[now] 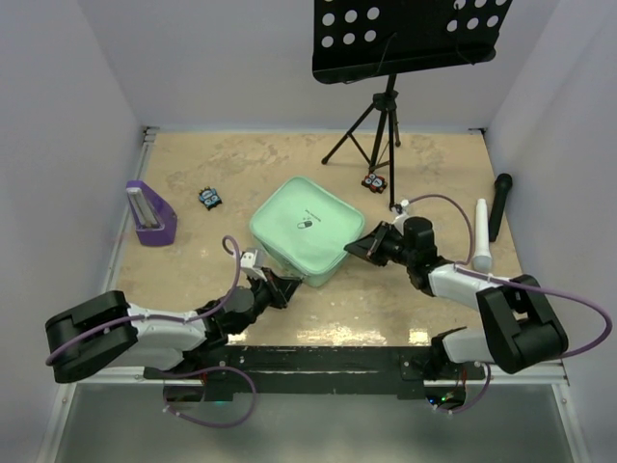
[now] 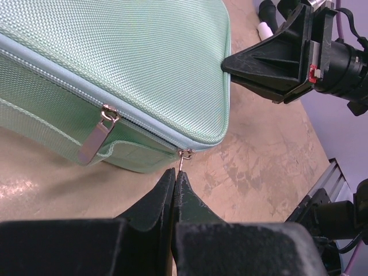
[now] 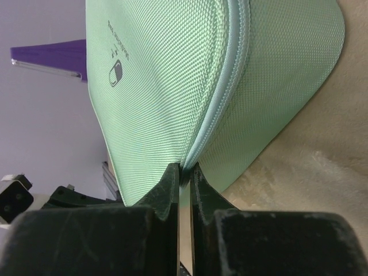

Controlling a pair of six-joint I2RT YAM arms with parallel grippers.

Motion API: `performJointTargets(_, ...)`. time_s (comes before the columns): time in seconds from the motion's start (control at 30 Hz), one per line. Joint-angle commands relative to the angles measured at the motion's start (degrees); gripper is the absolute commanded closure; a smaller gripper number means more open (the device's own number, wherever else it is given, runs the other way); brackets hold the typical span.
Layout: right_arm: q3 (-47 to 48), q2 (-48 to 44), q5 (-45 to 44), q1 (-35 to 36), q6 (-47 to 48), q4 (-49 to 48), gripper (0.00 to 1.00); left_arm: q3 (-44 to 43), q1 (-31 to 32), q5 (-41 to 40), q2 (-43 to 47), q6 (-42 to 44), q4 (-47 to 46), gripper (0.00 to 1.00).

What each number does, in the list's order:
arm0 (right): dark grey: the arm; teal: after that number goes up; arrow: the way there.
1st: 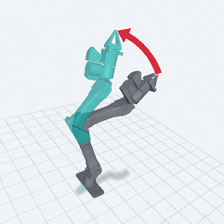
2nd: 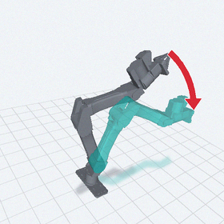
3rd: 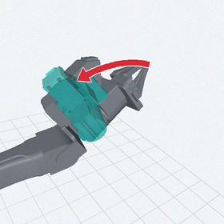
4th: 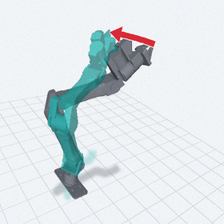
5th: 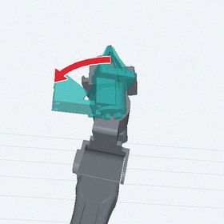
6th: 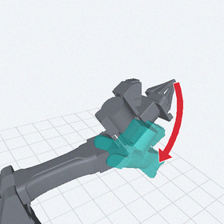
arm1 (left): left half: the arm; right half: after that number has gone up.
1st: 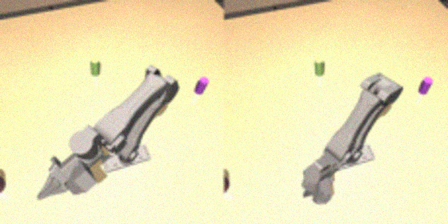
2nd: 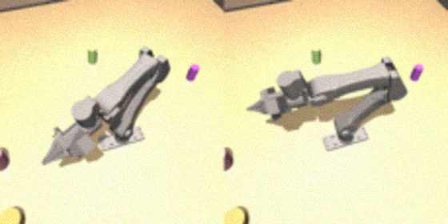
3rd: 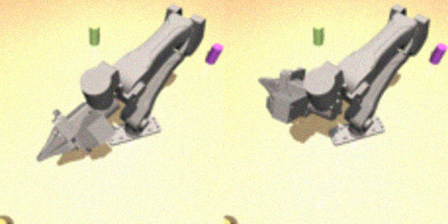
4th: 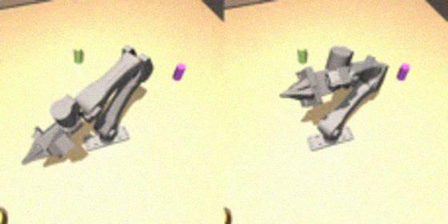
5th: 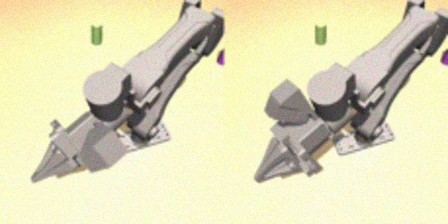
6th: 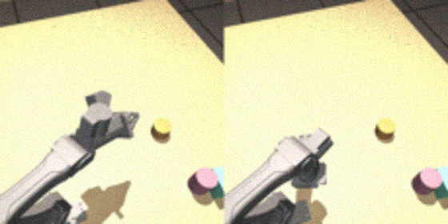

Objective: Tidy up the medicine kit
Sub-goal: Zip the medicine box at the center of the board.

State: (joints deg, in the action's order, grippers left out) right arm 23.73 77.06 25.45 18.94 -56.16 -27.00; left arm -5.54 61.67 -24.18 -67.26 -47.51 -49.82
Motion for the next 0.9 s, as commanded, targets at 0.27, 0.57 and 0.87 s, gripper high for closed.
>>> performJointTargets(0.27, 0.45, -3.49, -4.28, -4.36, 8.79, -3.06, 0.42, 6.25, -1.11, -5.17, -4.98, 2.51, 2.45, 1.0)
performJointTargets(0.57, -1.76, -7.27, -3.04, 3.29, 5.89, -4.81, 0.36, 9.32, -1.11, -4.91, -1.21, 3.12, -4.14, 1.0)
performJointTargets(0.87, 0.97, -1.04, -1.9, 5.93, 5.01, -4.55, 0.35, 6.69, -1.11, 4.75, -1.46, 9.53, -8.88, 0.44)
